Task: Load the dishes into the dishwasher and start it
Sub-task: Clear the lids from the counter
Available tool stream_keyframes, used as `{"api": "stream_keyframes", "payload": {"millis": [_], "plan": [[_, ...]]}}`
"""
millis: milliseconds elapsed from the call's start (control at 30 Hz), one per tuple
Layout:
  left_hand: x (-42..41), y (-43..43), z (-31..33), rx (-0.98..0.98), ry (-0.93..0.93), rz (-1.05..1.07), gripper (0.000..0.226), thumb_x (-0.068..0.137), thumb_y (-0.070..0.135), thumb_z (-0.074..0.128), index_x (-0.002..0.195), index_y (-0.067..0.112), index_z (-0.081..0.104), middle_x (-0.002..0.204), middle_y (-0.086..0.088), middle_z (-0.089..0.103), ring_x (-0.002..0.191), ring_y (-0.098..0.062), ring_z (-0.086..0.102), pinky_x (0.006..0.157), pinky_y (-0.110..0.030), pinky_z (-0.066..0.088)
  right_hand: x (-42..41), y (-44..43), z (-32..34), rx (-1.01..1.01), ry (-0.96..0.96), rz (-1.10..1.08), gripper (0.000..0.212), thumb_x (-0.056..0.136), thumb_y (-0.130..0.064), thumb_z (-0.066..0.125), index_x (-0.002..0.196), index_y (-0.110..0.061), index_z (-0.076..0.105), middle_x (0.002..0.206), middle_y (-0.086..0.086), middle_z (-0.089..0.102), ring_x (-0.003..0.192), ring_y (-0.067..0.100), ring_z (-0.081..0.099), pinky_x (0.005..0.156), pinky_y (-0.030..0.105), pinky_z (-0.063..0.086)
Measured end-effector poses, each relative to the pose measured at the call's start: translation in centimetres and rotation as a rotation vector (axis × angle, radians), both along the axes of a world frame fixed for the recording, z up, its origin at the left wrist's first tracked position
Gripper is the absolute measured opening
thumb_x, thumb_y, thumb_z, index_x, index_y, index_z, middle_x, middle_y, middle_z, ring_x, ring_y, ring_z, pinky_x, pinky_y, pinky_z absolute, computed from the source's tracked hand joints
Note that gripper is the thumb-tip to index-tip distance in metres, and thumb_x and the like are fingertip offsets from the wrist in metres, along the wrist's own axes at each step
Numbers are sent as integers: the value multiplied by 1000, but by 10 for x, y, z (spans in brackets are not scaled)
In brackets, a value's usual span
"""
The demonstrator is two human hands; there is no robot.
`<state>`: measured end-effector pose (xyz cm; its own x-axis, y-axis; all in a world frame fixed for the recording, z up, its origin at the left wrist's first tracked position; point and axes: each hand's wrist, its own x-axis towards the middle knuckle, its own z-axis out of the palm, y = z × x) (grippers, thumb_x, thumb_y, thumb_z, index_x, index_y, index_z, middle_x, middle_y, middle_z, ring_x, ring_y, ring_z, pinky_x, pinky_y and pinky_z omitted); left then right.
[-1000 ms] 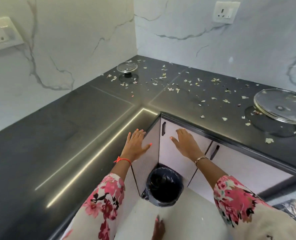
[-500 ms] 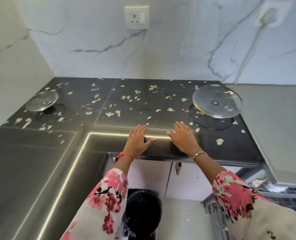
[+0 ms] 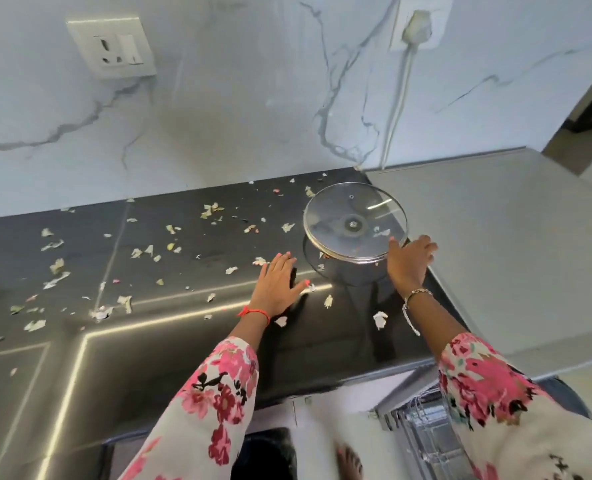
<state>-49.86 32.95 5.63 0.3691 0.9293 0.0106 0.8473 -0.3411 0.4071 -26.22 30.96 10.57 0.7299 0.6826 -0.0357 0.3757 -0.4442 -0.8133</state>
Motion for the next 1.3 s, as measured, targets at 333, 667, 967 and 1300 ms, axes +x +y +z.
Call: {"api": "stream_keyframes", "payload": {"millis": [333, 667, 967, 1300], "plan": [[23, 6, -30, 66, 102, 91, 84, 78, 66, 11, 146, 19, 21, 157, 6, 4, 144, -12, -1, 115, -33, -5, 60, 57, -23, 2, 1059, 53, 19, 79, -8, 68, 91, 2, 57, 104, 26, 61, 57, 33, 67, 43, 42, 54], [23, 9, -33, 53, 83, 106, 76, 82, 66, 19, 146, 26, 19, 156, 13, 2, 142, -3, -3, 117, -35, -2, 73, 72, -30, 43, 1203, 259, 13, 88, 9, 49, 92, 0, 58, 84, 23, 67, 62, 34, 69, 51, 42, 57], [27, -6, -8, 6, -9, 165, 77, 81, 69, 13, 148, 31, 10, 154, 17, -1, 140, -1, -8, 117, -41, -7, 76, 56, -20, 60, 1102, 345, 13, 84, 11, 50, 90, 6, 59, 69, 20, 70, 63, 36, 69, 50, 43, 57], [19, -164, -14, 158, 11, 357, 67, 85, 57, 34, 133, 12, 43, 147, -5, 36, 142, -21, 19, 116, -43, 7, 75, -68, -11, 115, 1106, 412, 23, 78, 10, 56, 97, 2, 65, 93, 22, 68, 92, 40, 65, 83, 53, 52]]}}
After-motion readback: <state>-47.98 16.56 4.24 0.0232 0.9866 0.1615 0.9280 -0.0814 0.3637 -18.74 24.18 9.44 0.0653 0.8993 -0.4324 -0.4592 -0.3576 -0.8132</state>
